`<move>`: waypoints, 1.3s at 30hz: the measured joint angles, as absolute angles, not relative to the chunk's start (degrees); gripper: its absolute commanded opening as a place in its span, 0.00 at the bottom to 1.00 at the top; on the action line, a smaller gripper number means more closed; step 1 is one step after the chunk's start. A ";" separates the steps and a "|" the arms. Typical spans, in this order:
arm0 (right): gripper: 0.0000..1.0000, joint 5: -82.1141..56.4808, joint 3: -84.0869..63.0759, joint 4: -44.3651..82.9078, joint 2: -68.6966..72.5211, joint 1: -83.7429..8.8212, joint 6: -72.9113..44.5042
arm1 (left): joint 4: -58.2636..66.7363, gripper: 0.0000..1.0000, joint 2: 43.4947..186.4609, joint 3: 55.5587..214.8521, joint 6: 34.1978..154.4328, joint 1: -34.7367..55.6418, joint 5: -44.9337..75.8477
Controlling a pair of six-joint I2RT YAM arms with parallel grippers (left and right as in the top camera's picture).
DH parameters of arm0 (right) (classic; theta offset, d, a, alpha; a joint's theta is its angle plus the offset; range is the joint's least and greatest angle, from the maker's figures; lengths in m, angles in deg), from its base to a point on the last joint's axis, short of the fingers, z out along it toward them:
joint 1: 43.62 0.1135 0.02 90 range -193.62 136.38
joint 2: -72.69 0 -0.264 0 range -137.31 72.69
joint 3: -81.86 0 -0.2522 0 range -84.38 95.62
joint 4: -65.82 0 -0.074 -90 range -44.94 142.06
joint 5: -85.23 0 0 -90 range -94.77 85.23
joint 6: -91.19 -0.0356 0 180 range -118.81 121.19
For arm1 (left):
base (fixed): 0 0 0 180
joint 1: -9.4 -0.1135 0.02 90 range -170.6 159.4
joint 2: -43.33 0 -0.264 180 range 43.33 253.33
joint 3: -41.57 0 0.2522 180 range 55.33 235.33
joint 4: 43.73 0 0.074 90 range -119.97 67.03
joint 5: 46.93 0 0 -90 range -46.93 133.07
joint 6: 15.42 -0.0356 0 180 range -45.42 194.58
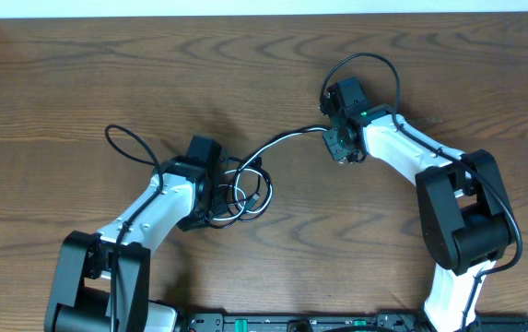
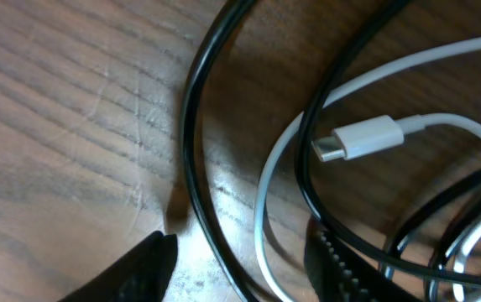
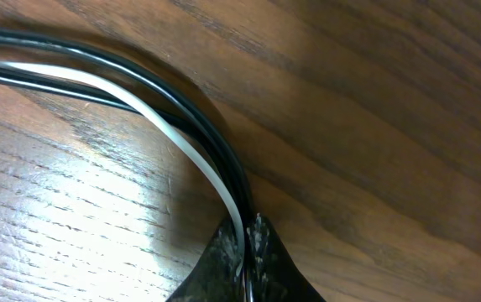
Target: Untangle cables
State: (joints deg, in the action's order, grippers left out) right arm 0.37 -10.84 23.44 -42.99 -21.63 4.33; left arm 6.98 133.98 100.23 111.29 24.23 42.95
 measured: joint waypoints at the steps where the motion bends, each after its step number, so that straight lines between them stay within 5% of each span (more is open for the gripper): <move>1: 0.04 0.29 -10.84 23.52 -42.99 -21.63 4.33 | 6.96 0.45 133.98 100.02 111.33 24.23 42.93; 9: 0.03 0.13 -10.84 23.59 -43.04 -21.63 4.33 | 6.85 0.42 133.98 99.80 111.88 24.23 42.93; 15: 0.02 0.13 -10.84 23.59 -43.04 -21.63 4.33 | 6.80 0.08 133.98 99.80 112.36 24.23 42.91; 25: 0.01 0.13 -10.84 23.59 -43.04 -21.63 4.35 | 11.11 0.08 133.98 100.87 111.11 22.97 40.77; 39: 0.01 0.13 -10.84 23.59 -43.04 -21.63 4.33 | 18.48 0.08 133.98 110.77 99.55 4.19 21.60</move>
